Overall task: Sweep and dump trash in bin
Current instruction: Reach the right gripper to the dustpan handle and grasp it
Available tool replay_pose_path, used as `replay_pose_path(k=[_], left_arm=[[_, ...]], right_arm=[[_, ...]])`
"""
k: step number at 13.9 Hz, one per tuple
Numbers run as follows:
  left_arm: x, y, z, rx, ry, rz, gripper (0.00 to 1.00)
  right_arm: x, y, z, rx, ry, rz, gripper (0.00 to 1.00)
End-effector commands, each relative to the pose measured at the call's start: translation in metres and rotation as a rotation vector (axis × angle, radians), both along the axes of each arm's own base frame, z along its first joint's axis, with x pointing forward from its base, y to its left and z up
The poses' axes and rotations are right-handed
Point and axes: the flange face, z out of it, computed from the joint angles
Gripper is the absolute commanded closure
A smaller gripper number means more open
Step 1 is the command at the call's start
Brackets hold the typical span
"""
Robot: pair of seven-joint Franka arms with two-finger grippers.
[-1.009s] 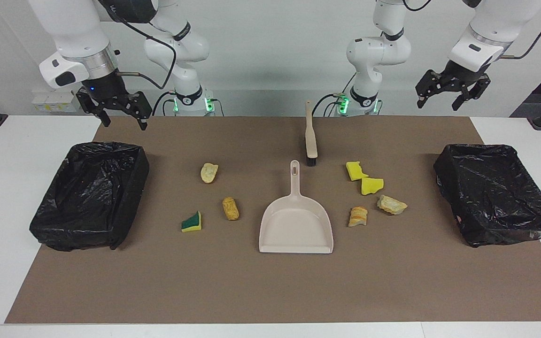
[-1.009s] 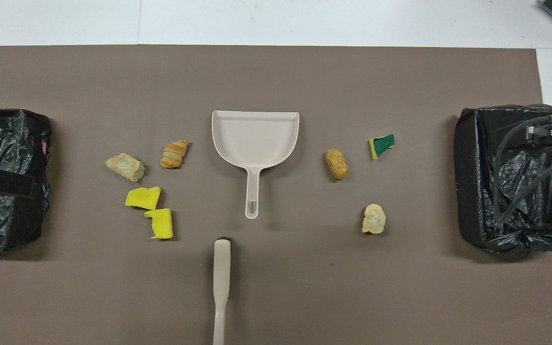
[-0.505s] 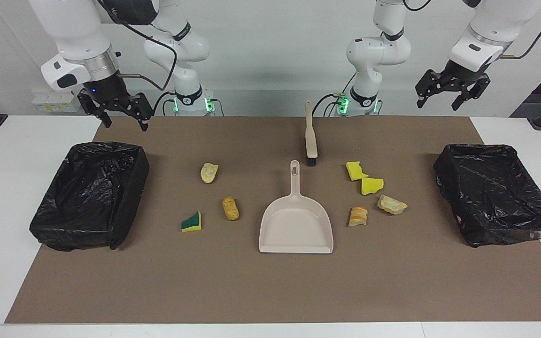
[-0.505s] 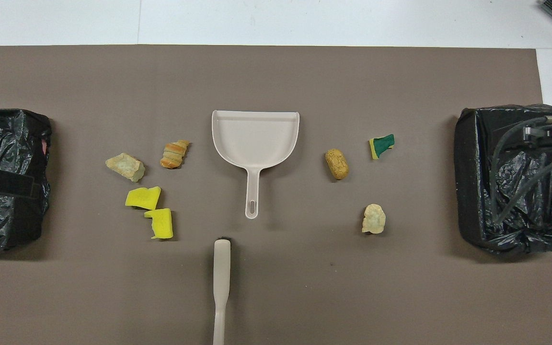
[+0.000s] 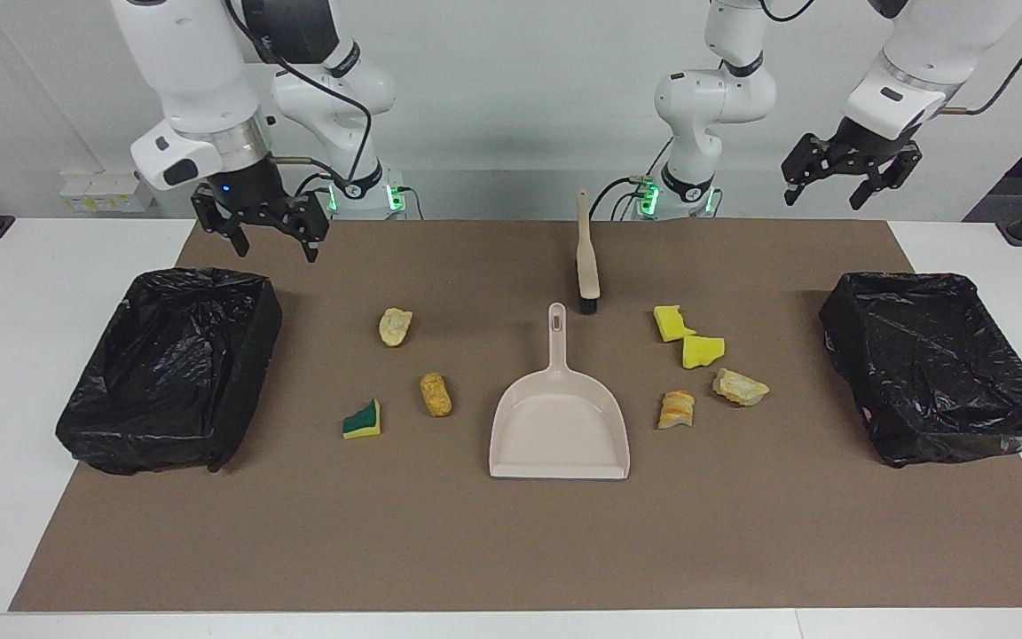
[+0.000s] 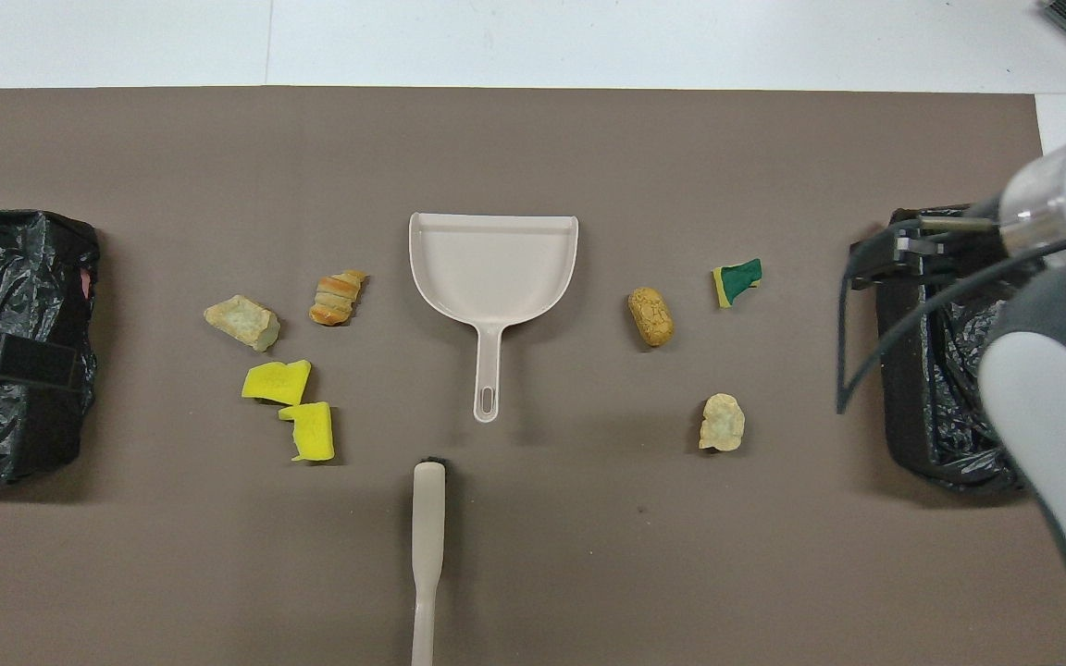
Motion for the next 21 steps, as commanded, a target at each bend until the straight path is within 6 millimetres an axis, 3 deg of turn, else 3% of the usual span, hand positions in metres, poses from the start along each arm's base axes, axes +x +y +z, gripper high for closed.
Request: replay_pose_path(k=[1, 5, 8, 11, 13, 14, 16, 19, 21], left_arm=[[-0.032, -0.008, -0.015, -0.005, 0.038, -0.012, 0.0], [-0.08, -0.038, -0.053, -0.022, 0.104, -0.03, 0.0], [-0.117, -0.082, -0.093, 0.005, 0.146, -0.04, 0.0], [-0.152, -0.133, -0.13, 0.029, 0.158, -0.037, 0.0], [-0.179, -0.152, -0.158, -0.008, 0.159, -0.05, 0.0], [-0.192, -0.158, -0.172, -0.017, 0.143, -0.058, 0.0], [-0.21, -0.18, -0.202, -0.016, 0.122, -0.054, 0.0], [-0.233, -0.206, -0.236, 0.005, 0.117, -0.045, 0.0], [-0.258, -0.224, -0.26, 0.006, 0.092, -0.011, 0.0]], right_arm=[[0.03, 0.052, -0.027, -0.011, -0.014, -0.05, 0.0], [0.061, 0.16, -0.075, -0.027, -0.03, -0.069, 0.0], [0.07, 0.232, -0.127, -0.023, -0.048, -0.082, 0.0], [0.068, 0.264, -0.147, -0.026, -0.046, -0.053, 0.0], [0.059, 0.298, -0.178, -0.038, -0.038, -0.02, 0.0], [0.052, 0.312, -0.183, -0.035, -0.041, -0.01, 0.0], [0.04, 0.322, -0.176, -0.016, -0.024, 0.003, 0.0], [0.032, 0.333, -0.187, -0.007, -0.01, 0.018, 0.0], [0.016, 0.348, -0.199, -0.006, 0.003, 0.042, 0.0]])
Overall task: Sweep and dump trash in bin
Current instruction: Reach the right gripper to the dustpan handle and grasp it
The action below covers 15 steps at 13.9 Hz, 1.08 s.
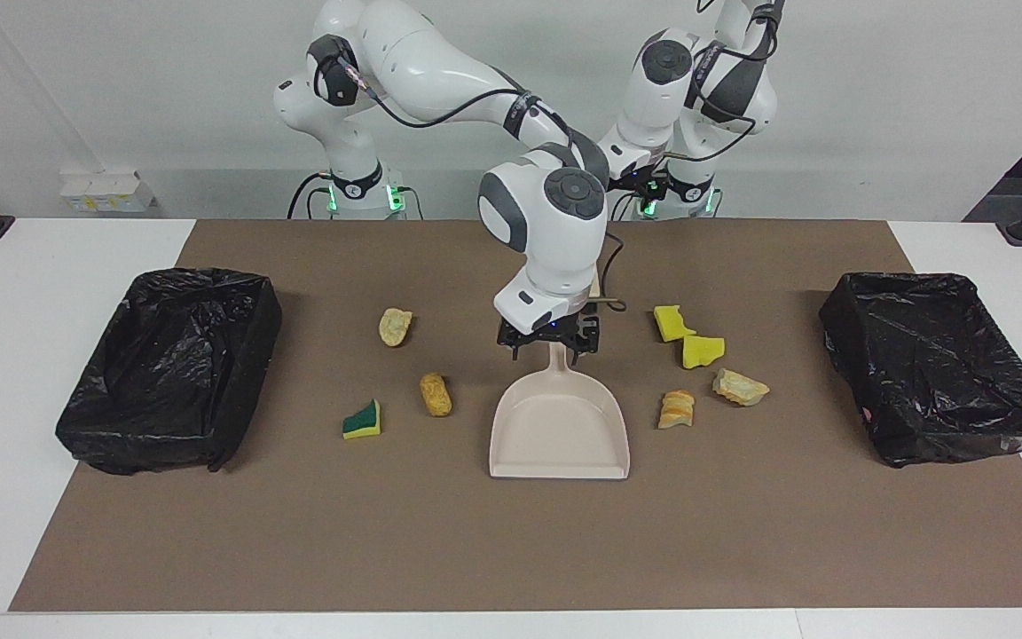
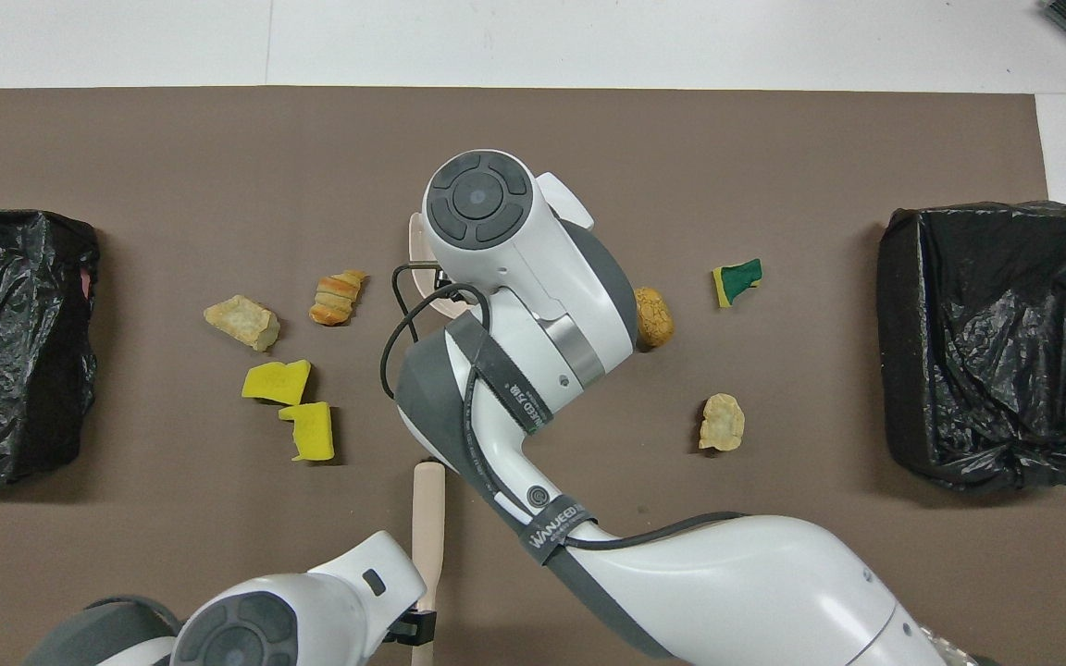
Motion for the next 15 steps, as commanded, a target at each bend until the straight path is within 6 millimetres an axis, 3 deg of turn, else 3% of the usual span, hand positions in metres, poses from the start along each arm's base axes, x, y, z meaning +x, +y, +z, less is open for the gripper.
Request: replay_pose_path(k=[1, 5, 8, 12, 13, 15], left_arm=[[-0.033, -0.014, -0.028, -0.01, -0.021, 0.031, 0.0], [-0.042, -0.029, -0.053, 0.005, -0.019, 0.038, 0.0], [-0.037, -0.037, -0.074, 0.013, -0.022, 0.046, 0.0], [-0.042, -0.04, -0.075, 0.018, -0.016, 0.029, 0.0], [-0.043, -0.039, -0.075, 0.021, -0.013, 0.029, 0.13], [-0.044, -0.038, -0.075, 0.036, 0.002, 0.026, 1.0]], right_arm=[[-0.017, 0.01, -0.013, 0.024, -0.004, 0.004, 0.0], [-0.03, 0.008, -0.026, 0.072, 0.002, -0.015, 0.0], [-0.037, 0.008, -0.032, 0.083, 0.007, -0.012, 0.0], [-0.056, 0.008, -0.044, 0.122, -0.005, -0.006, 0.0], [-0.062, 0.006, -0.046, 0.138, -0.006, -0.006, 0.0], [-0.071, 0.001, -0.052, 0.133, 0.001, -0.001, 0.07]])
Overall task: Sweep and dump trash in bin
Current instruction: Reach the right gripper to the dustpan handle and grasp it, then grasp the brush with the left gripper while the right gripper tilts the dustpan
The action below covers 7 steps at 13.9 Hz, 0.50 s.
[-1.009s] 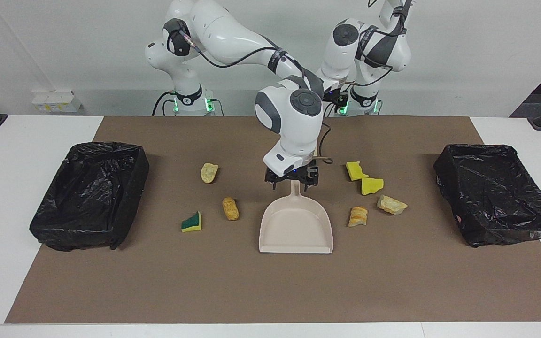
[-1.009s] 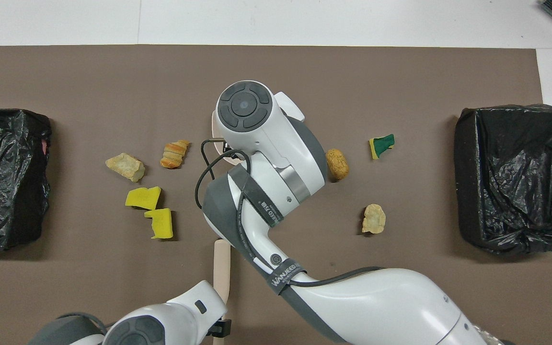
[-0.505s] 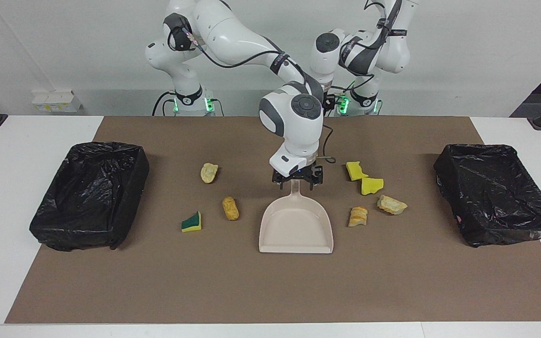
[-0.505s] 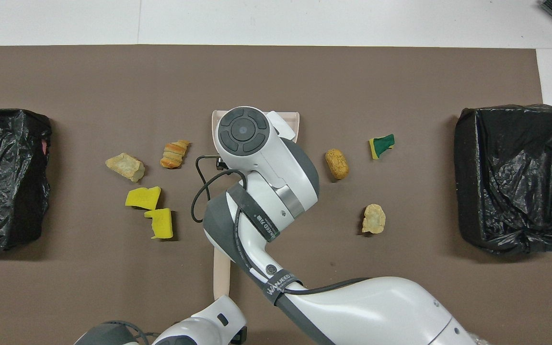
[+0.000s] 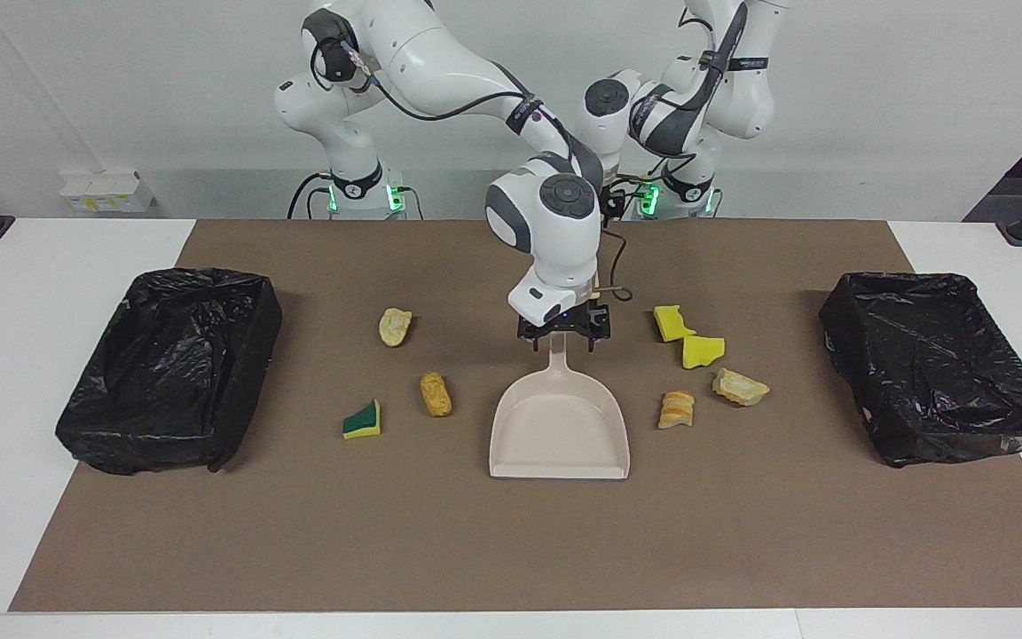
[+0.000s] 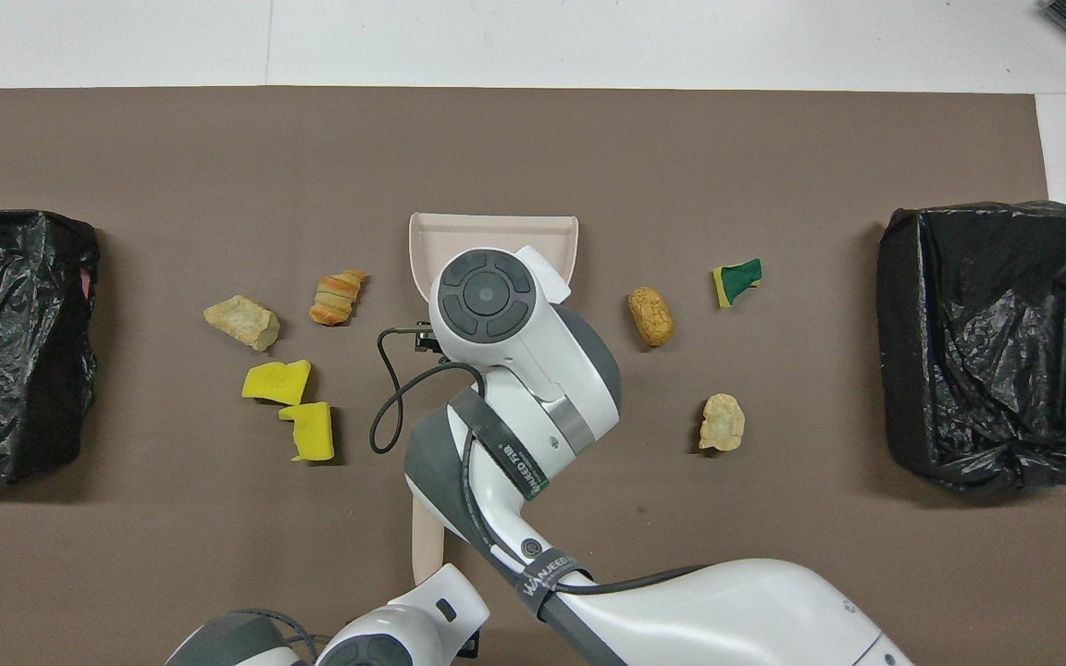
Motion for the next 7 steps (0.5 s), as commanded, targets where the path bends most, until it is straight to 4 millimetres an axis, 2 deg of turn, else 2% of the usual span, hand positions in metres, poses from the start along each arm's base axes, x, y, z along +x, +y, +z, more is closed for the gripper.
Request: replay_pose_path(k=[1, 3, 5, 7], left_arm=[[-0.0065, 0.0012, 0.0008, 0.009, 0.023, -0.002, 1.0], [-0.006, 0.0033, -0.0002, 0.023, 0.04, -0.009, 1.0], [-0.006, 0.0049, 0.0012, 0.039, 0.059, -0.014, 1.0], [-0.0042, 0.0072, 0.0036, 0.04, 0.069, -0.03, 1.0]], right_arm=[[-0.0238, -0.0073, 0.0003, 0.016, 0.011, -0.015, 0.22], [-0.0245, -0.0065, 0.0002, 0.016, 0.01, -0.005, 0.53], [-0.0225, -0.0076, 0.0008, 0.018, 0.008, -0.008, 0.92], [-0.0198, -0.0084, 0.0007, 0.032, -0.012, 0.006, 0.93]])
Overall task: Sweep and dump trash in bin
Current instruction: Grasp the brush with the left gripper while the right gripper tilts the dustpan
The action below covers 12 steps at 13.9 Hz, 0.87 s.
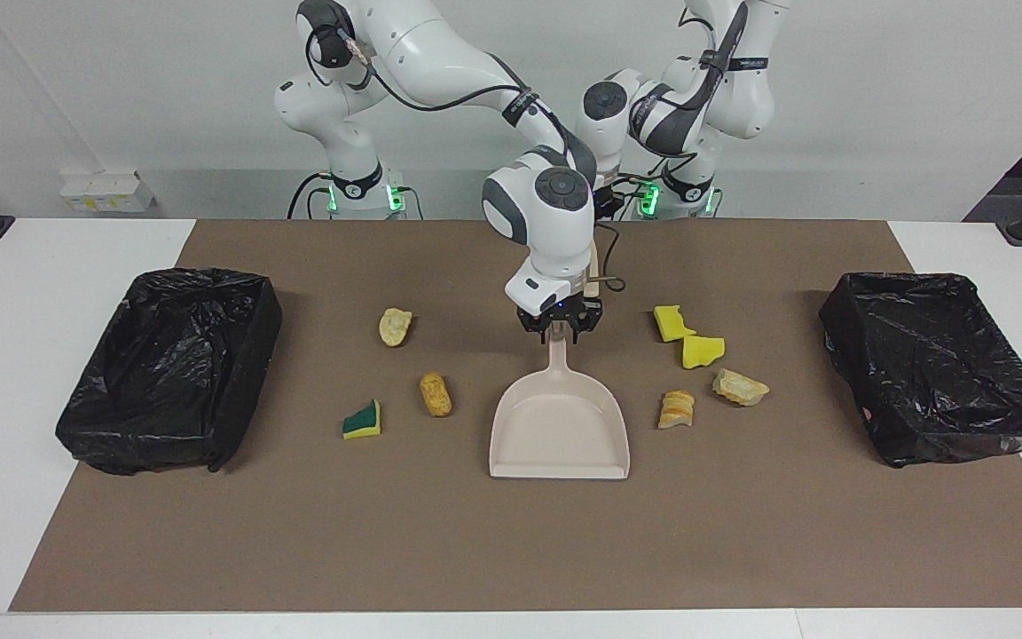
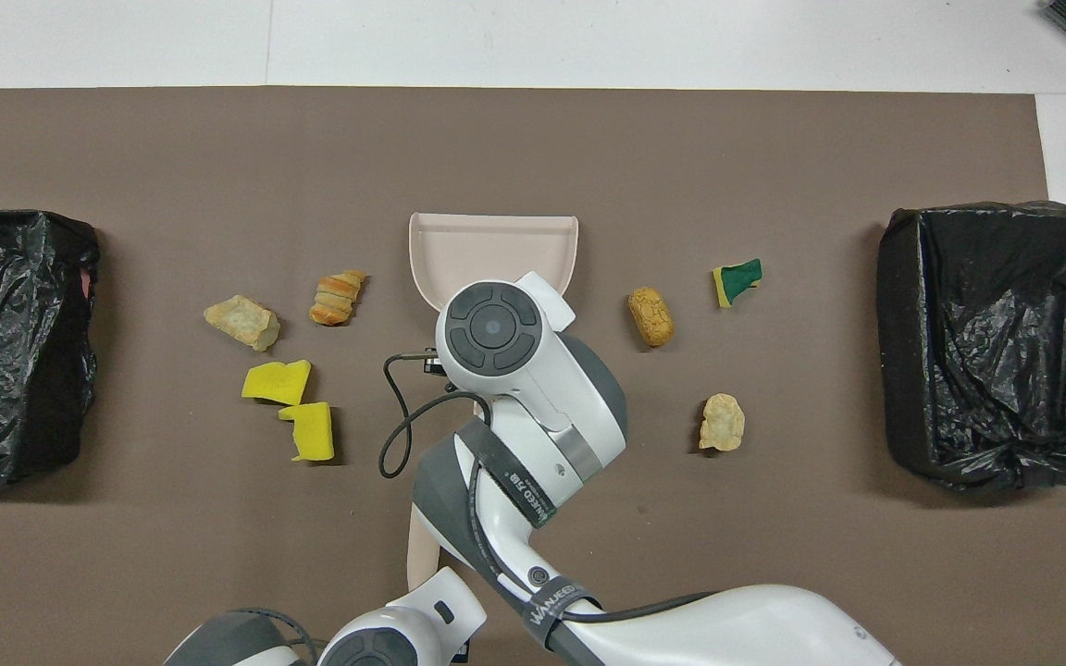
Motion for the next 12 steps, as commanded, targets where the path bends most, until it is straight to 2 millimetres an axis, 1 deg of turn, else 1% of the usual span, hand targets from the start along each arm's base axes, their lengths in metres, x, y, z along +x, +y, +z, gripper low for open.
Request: replay_pose_path(k=[1, 2, 3, 4, 5, 6, 7, 9, 10, 11, 12], left_arm=[[0.003, 0.003, 0.012, 0.002, 0.035, -0.015, 1.0], [0.013, 0.01, 0.02, 0.01, 0.049, 0.013, 1.0], [0.026, 0.018, 0.029, 0.017, 0.065, 0.042, 1.0], [0.031, 0.024, 0.037, 0.024, 0.089, 0.026, 1.0], [0.04, 0.036, 0.045, 0.022, 0.108, 0.026, 1.0], [0.051, 0.056, 0.055, 0.006, 0.117, 0.034, 1.0], [0.058, 0.077, 0.068, -0.009, 0.137, 0.019, 1.0], [0.083, 0.123, 0.094, -0.035, 0.201, 0.019, 1.0], [0.097, 0.144, 0.106, -0.061, 0.2, 0.012, 1.0], [0.112, 0.167, 0.117, -0.086, 0.185, 0.03, 1.0], [0.125, 0.186, 0.124, -0.101, 0.168, 0.052, 1.0]], right_arm=[[-0.003, -0.006, 0.0, 0.031, -0.011, -0.002, 0.96], [-0.004, -0.006, 0.001, 0.032, -0.013, 0.001, 1.0], [-0.003, -0.006, 0.001, 0.033, -0.016, 0.004, 1.0], [-0.001, -0.006, 0.002, 0.034, -0.02, 0.007, 1.0], [0.0, -0.006, 0.002, 0.032, -0.027, 0.031, 1.0], [0.003, -0.008, 0.002, 0.029, -0.032, 0.074, 1.0], [0.004, -0.01, 0.002, 0.025, -0.038, 0.116, 1.0], [0.011, -0.018, 0.001, 0.011, -0.05, 0.188, 1.0], [0.013, -0.021, 0.0, 0.002, -0.059, 0.276, 1.0], [0.021, -0.03, -0.001, -0.002, -0.064, 0.337, 1.0], [0.029, -0.032, 0.007, 0.004, -0.082, 0.369, 1.0]])
